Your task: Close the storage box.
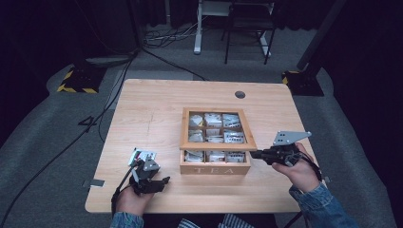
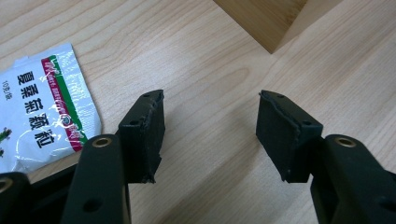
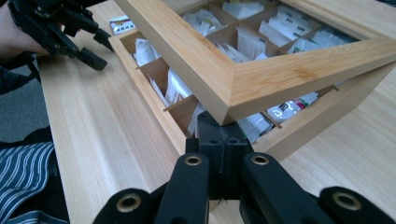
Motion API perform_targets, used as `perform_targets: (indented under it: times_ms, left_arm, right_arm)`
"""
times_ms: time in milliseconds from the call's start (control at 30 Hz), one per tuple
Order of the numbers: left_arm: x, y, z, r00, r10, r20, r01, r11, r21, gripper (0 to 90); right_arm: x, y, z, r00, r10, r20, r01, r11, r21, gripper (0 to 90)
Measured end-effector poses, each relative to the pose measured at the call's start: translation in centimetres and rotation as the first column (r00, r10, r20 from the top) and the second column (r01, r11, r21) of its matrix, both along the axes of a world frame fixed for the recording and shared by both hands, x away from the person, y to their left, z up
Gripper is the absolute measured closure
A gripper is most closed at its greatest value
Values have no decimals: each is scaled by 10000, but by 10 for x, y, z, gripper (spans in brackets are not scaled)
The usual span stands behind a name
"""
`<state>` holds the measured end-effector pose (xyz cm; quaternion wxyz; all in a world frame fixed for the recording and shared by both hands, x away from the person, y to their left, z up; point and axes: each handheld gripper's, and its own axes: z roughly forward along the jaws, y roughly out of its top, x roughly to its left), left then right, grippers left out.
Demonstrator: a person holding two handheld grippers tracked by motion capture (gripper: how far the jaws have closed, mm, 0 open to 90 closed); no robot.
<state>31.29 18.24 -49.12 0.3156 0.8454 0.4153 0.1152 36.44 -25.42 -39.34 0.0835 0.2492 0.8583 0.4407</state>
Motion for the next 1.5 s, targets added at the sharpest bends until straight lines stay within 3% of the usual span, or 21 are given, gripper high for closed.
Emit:
perform_targets:
  times_ms: [200,500,533,667,1033,1500]
  left_arm:
    - [-1,-3,-1,9998,-1,175,-4,9997,252,409]
    - [-1,-5,-1,9998,31,193,-36,9995,308,401]
    - [-1,-5,-1,9998,9,188,-15,9995,315,399]
    - [-1,-5,-1,9998,-28,200,21,9994,344,391]
    - [0,-5,-1,9997,-29,236,21,9995,328,389]
    - [-7,11,-1,9996,146,252,-156,9992,365,389]
  right_arm:
    - [-7,1,-3,10000,53,63,-52,9998,-182,900]
    - [-13,1,-10,9999,127,-71,-130,9988,-478,900]
    - [-16,2,-9,9994,321,-126,-321,9995,15,900]
    - [-20,4,-3,9993,299,239,-295,9994,-156,900]
    - [-16,2,-7,9996,198,198,-195,9997,-148,900]
    - [0,-17,-4,9969,-532,574,510,9979,387,900]
